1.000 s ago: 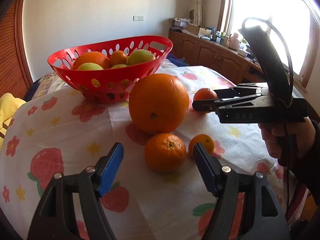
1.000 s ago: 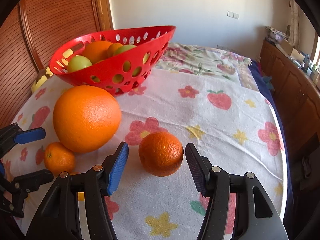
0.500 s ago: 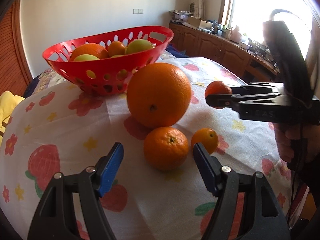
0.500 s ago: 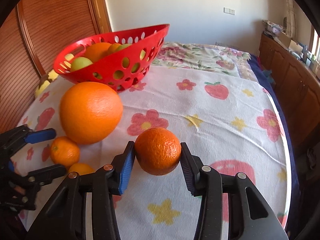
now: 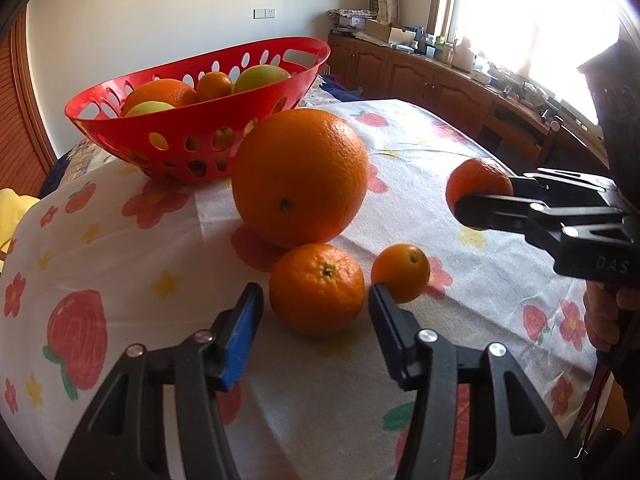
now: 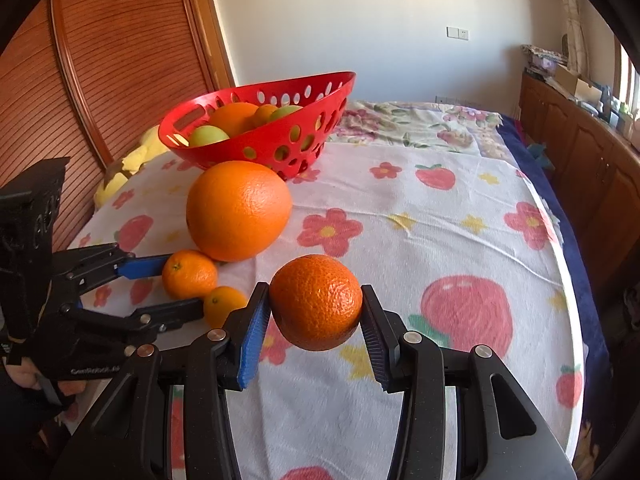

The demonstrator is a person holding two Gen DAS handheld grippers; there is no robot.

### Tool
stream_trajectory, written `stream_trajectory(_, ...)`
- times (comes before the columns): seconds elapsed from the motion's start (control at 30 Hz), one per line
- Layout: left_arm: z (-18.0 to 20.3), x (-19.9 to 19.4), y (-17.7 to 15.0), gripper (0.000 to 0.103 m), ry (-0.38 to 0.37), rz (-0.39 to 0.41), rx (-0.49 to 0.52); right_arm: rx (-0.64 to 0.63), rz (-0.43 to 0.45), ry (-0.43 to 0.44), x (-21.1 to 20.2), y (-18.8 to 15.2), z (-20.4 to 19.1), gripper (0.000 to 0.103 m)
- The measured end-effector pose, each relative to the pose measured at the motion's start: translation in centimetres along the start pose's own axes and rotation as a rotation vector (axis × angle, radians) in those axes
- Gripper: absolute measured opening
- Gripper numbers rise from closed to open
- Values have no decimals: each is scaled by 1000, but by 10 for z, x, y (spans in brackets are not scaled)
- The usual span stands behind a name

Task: Organize fruits
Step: 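Grasp a small tangerine with the left tool while the right tool holds its orange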

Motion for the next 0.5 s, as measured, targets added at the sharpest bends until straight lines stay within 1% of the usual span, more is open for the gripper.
stream_trajectory(0.13, -1, 1, -1, 46, -8, -1, -6, 13, 0, 0, 0, -6, 1, 45)
stream_trajectory(0.33, -1, 1, -1, 46, -7, -1, -5, 31, -13, 7, 2, -16, 4, 45)
stream_trajectory(0.5, 0, 1, -1, 46, 0, -2, 2, 17, -25, 8, 2, -17, 4, 45)
Point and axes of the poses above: each gripper's, at about its wrist camera, not at the fingertips, and x roughly the way its jaws point, z to its right, y to its top, the point moved 5 cm from there along x, roughly the way its jaws point, and after that the axes turned 3 degrees about x, right-handed, at the moved point
